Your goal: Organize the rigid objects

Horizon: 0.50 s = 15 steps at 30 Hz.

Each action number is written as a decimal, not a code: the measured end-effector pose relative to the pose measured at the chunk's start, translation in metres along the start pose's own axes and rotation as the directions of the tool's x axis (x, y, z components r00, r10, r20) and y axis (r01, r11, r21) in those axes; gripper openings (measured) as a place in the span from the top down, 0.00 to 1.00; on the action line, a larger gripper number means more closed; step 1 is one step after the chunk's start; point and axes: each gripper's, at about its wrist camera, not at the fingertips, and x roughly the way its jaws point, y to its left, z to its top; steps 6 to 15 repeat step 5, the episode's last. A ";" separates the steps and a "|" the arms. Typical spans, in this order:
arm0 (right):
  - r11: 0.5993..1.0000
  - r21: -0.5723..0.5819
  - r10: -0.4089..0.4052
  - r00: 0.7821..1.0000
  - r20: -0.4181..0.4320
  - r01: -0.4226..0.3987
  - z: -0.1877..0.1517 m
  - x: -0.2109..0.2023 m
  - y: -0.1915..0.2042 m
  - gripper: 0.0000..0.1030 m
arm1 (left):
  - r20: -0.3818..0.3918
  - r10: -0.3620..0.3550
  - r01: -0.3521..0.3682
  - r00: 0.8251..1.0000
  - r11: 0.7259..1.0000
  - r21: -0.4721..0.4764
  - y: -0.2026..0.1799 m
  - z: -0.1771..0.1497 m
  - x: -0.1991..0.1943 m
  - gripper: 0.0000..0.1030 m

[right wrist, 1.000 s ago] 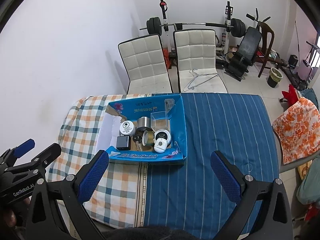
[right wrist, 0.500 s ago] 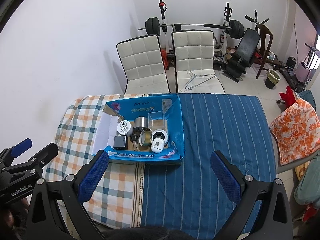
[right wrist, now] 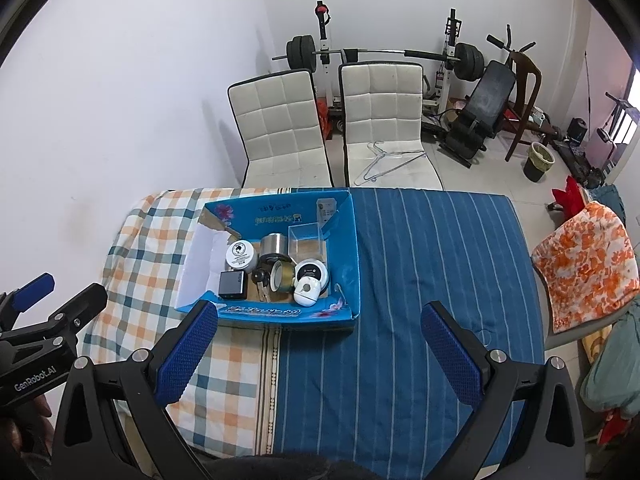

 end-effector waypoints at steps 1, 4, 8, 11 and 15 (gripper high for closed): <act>1.000 0.001 -0.001 1.000 0.000 0.001 0.000 0.000 -0.001 0.00 | 0.000 -0.001 0.001 1.000 1.000 0.000 0.000 0.000 -0.001 0.01; 1.000 0.000 -0.006 1.000 0.002 0.006 -0.001 0.001 -0.001 0.00 | 0.003 -0.002 0.002 1.000 1.000 -0.002 -0.001 0.000 0.000 0.01; 1.000 -0.001 -0.008 1.000 0.003 0.008 -0.002 0.001 0.000 0.00 | 0.003 -0.001 0.001 1.000 1.000 -0.002 0.000 0.000 0.000 0.01; 1.000 -0.001 -0.008 1.000 0.003 0.008 -0.002 0.001 0.000 0.00 | 0.003 -0.001 0.001 1.000 1.000 -0.002 0.000 0.000 0.000 0.01; 1.000 -0.001 -0.008 1.000 0.003 0.008 -0.002 0.001 0.000 0.00 | 0.003 -0.001 0.001 1.000 1.000 -0.002 0.000 0.000 0.000 0.01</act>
